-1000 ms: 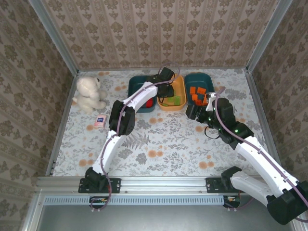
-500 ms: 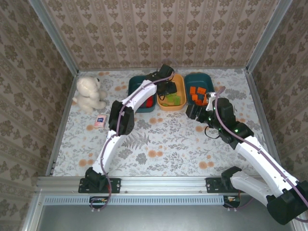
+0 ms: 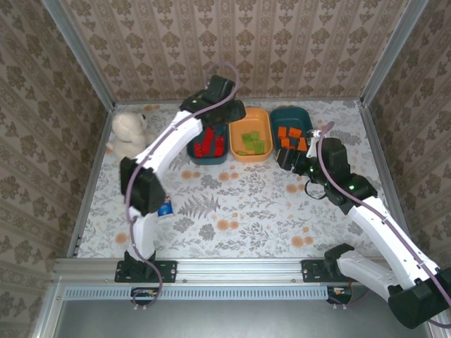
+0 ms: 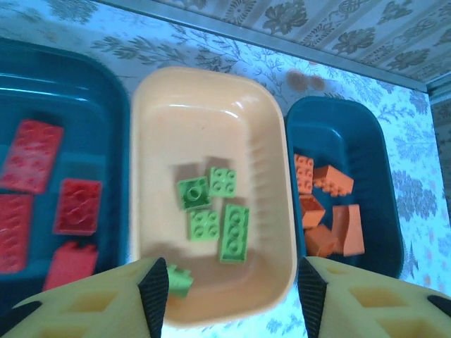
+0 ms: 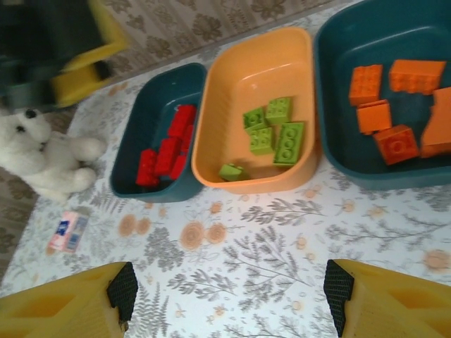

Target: Sort the legos into containers by color

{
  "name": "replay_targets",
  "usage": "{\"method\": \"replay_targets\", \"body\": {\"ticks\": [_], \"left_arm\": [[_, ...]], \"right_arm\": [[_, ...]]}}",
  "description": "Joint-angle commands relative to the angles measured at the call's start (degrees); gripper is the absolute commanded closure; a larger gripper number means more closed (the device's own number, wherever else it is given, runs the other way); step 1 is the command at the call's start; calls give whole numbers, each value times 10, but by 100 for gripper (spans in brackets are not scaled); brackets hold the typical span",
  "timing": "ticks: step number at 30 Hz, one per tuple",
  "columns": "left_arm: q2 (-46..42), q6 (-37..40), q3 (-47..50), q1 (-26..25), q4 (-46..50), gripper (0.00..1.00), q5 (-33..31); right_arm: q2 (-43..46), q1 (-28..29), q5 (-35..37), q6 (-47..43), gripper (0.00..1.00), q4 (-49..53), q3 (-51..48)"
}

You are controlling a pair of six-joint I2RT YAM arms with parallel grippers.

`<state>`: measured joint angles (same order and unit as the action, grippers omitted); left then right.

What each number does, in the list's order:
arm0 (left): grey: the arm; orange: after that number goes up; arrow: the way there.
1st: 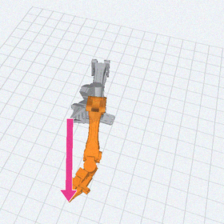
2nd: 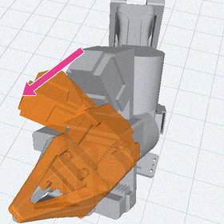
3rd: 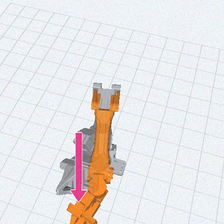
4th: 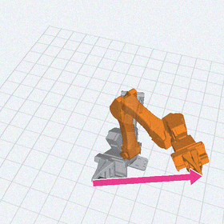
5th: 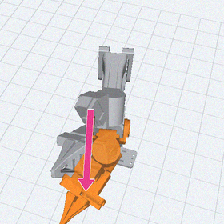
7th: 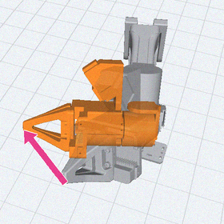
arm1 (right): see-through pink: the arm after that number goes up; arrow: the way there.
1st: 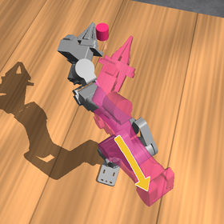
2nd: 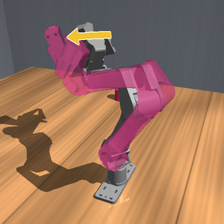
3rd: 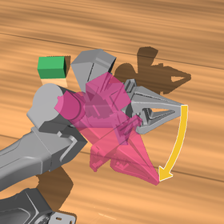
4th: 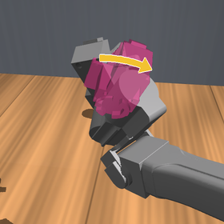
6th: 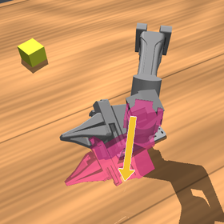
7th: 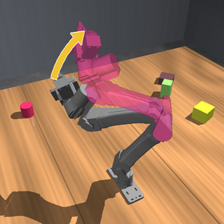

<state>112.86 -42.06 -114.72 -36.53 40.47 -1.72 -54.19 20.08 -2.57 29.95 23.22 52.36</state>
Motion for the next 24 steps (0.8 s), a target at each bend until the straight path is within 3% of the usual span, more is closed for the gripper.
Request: {"method": "replay_targets", "body": {"ticks": [1, 3, 5, 8, 14, 17, 20, 21, 24], "left_arm": [[-124, 48, 118, 12, 3, 42, -19], [-210, 62, 218, 19, 3, 31, -8], [-302, 70, 316, 32, 4, 0, 17], [-428, 78, 436, 58, 45, 0, 45], [-628, 88, 574, 98, 146, 0, 50], [-668, 81, 593, 99, 186, 0, -33], [-689, 28, 608, 99, 202, 0, -223], [-693, 34, 616, 100, 190, 0, -280], [-709, 136, 665, 129, 79, 0, -372]], "right_arm": [[4, -5, 58, -32, 25, 80, 38], [13, -6, 71, -38, 23, 102, 40], [28, -7, 81, -40, 17, 113, 37], [48, -7, 86, -40, 0, 122, 29], [67, -7, 101, -22, 0, 150, 17], [62, -7, 136, -8, 0, 149, 3], [41, -8, 252, 39, 0, 143, -11], [38, -13, 289, 42, 0, 129, -20], [49, -32, 353, 8, 0, -2, -87]]}}
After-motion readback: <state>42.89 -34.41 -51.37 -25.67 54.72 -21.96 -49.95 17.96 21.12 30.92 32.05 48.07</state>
